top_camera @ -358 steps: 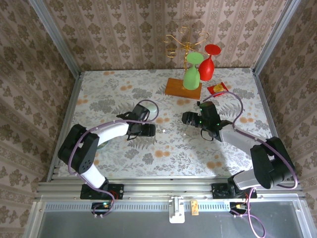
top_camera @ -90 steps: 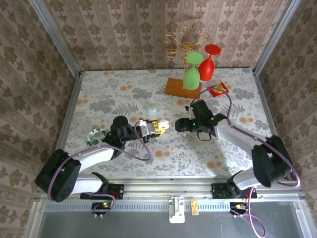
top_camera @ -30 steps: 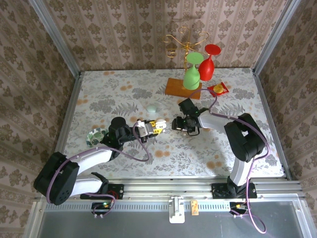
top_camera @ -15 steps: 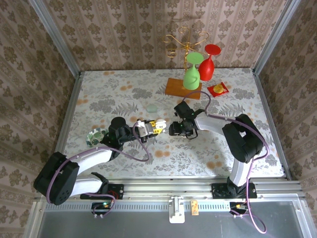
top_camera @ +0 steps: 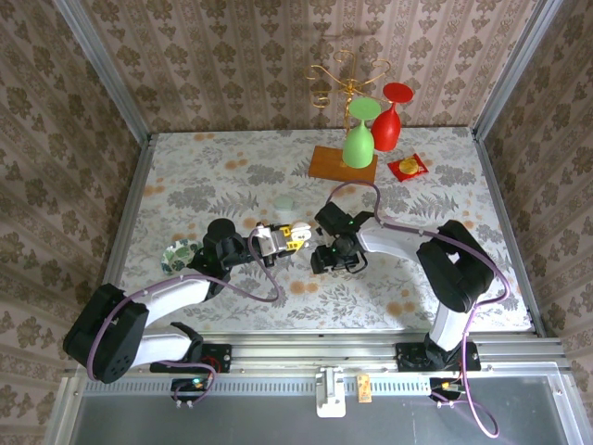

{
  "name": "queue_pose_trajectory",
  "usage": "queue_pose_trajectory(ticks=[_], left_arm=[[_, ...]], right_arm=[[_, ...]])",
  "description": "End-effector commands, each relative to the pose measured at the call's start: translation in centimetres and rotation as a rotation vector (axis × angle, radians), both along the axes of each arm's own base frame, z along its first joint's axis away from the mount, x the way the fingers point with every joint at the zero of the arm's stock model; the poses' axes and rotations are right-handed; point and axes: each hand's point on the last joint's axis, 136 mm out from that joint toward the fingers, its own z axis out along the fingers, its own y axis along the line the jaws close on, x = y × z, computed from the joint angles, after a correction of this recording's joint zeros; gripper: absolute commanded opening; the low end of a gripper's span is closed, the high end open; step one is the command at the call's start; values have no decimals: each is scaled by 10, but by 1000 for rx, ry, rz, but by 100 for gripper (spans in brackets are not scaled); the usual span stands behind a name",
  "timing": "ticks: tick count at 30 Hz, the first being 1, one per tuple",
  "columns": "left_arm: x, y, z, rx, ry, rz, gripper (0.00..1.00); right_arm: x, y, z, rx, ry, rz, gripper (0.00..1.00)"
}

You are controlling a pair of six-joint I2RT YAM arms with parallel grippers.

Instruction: Insert wireless bluetooth earbuds into charging case

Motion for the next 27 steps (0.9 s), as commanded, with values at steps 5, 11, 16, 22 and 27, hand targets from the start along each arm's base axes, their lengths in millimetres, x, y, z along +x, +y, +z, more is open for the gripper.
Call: queue_pose_trajectory(ticks=[5, 11, 16, 22, 27], left_arm=[[-4, 1, 8, -12, -36, -17, 2], [-4, 1, 8, -11, -36, -20, 2], [-4, 0, 8, -9, -39, -24, 2], [-5, 1, 6, -6, -37, -22, 2], [-4, 3, 3, 1, -34, -10, 2]], right_arm=[[-23, -28, 2, -109, 52, -7, 57], [-21, -48, 14, -140, -40, -102, 65], [-8, -58, 14, -96, -118, -245, 71], [9, -55, 11, -50, -140, -305, 65], [14, -49, 2, -70, -114, -273, 57]])
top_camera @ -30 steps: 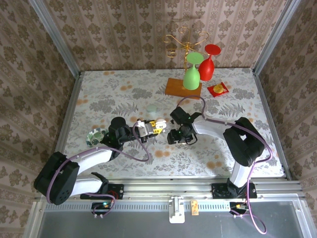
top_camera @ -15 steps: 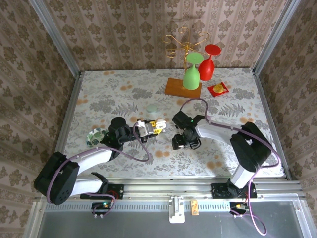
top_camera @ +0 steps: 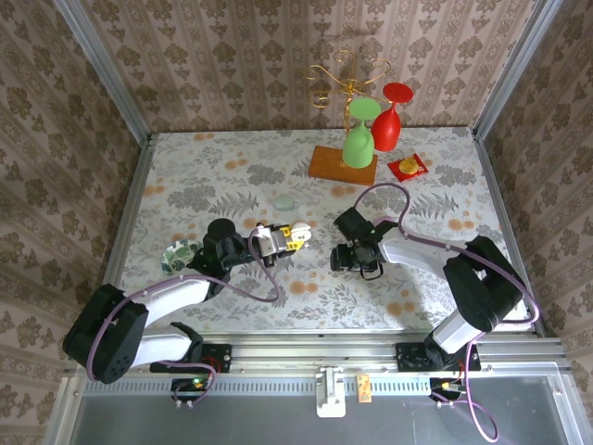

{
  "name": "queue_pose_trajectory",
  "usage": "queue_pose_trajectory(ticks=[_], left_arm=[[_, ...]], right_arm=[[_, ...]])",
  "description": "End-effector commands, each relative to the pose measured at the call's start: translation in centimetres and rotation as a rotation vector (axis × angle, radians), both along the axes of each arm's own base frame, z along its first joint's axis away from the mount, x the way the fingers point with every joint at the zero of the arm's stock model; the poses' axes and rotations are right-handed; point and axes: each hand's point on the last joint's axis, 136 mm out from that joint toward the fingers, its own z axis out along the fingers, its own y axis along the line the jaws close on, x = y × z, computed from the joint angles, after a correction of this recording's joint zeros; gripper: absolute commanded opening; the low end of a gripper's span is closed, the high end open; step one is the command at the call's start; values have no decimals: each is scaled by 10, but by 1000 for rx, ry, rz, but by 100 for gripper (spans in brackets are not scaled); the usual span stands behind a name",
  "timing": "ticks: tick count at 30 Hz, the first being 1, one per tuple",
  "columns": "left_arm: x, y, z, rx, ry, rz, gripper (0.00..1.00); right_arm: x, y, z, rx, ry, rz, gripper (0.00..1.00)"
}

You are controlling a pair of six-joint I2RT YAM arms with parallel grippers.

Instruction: Insert wireless bluetooth earbuds into charging case

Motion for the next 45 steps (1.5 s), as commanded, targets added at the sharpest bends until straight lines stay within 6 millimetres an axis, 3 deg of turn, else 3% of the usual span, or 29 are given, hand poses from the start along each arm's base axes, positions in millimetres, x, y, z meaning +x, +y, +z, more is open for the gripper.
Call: queue_pose_trajectory(ticks=[1, 7, 16, 21, 26, 33, 45], left_arm=[[-4, 3, 3, 0, -37, -9, 2], [-4, 5, -2, 13, -31, -3, 2], [-2, 3, -2, 6, -36, -6, 2], [-3, 5, -2, 13, -43, -4, 2], [-3, 7, -5, 24, -49, 1, 2], [-3, 7, -6, 26, -44, 0, 2], [1, 9, -10, 30, -50, 19, 1]], right_arm=[[12, 5, -2, -10, -16, -2, 55], [18, 14, 2, 1, -28, 72, 51], [30, 11, 18, -66, -64, 143, 47], [14, -2, 22, -147, 52, 154, 51], [1, -7, 18, -223, 196, 214, 55], [0, -10, 13, -275, 334, 247, 56], [10, -5, 0, -244, 418, 251, 41]])
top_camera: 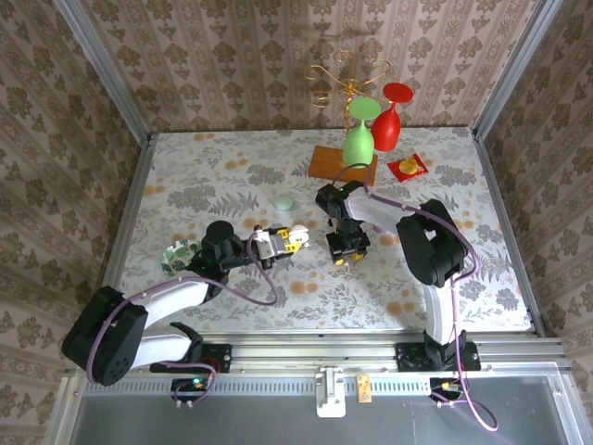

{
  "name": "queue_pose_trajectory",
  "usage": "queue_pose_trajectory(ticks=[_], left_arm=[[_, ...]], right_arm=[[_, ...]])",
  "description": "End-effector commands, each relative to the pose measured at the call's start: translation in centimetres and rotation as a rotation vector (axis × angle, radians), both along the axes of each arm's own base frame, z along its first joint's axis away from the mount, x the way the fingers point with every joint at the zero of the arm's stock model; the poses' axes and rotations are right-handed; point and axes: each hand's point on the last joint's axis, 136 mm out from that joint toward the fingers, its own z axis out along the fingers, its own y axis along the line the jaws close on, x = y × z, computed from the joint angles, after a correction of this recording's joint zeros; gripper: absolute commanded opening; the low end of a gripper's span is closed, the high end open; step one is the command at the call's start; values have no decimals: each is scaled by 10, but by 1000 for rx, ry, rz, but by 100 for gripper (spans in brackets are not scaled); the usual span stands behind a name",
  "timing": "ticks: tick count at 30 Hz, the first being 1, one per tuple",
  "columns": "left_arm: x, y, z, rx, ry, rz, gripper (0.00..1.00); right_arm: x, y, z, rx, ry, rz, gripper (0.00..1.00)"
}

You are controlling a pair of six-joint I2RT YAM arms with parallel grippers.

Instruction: Insert wireless bluetooth earbuds into charging case

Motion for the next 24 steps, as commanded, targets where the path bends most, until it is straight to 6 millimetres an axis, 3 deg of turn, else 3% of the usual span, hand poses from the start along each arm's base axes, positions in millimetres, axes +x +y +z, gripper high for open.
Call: queue_pose_trajectory(ticks=[1, 24], left_arm=[[1, 3, 0, 6, -29, 6, 2], [3, 1, 0, 12, -20, 1, 1]], right_arm=[[-6, -1, 2, -10, 57, 15, 41], [-13, -4, -16, -28, 117, 24, 30]])
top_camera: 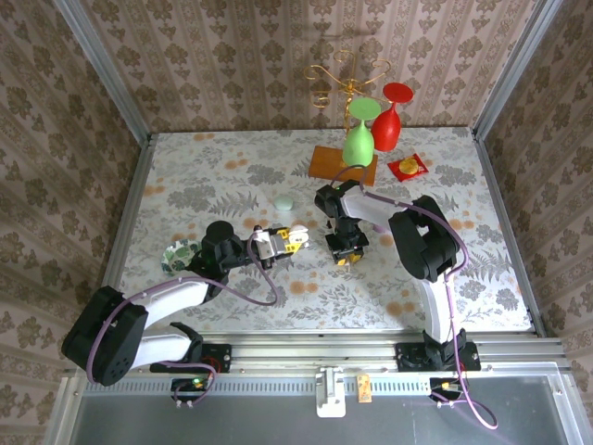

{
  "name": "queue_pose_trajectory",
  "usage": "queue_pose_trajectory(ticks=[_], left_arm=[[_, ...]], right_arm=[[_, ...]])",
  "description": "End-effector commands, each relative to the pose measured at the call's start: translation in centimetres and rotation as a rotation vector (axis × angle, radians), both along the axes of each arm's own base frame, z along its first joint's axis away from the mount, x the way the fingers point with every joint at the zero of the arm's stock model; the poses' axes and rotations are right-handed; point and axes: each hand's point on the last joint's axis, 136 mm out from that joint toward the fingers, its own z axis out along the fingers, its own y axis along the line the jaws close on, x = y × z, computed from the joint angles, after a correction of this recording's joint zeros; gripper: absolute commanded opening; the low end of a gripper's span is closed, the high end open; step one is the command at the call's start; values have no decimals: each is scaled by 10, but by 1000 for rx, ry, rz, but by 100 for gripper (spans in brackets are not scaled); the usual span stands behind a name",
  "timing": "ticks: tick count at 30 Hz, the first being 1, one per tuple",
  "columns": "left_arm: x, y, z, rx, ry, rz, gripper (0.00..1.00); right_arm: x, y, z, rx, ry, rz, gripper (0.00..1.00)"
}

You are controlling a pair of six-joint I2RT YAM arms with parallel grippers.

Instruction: Insert wireless bluetooth earbuds into charging case

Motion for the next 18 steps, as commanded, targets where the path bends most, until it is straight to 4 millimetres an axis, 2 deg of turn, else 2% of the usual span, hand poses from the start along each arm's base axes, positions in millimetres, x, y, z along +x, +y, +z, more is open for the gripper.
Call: queue_pose_trajectory(ticks=[1, 10, 18], left_arm=[[3, 1, 0, 10, -16, 1, 2], [4, -1, 0, 9, -16, -6, 1], [4, -1, -1, 6, -15, -9, 2]], right_arm=[[-12, -2, -4, -5, 59, 2, 30], [-18, 3, 7, 12, 44, -10, 31], [-21, 0, 6, 6, 47, -7, 30]])
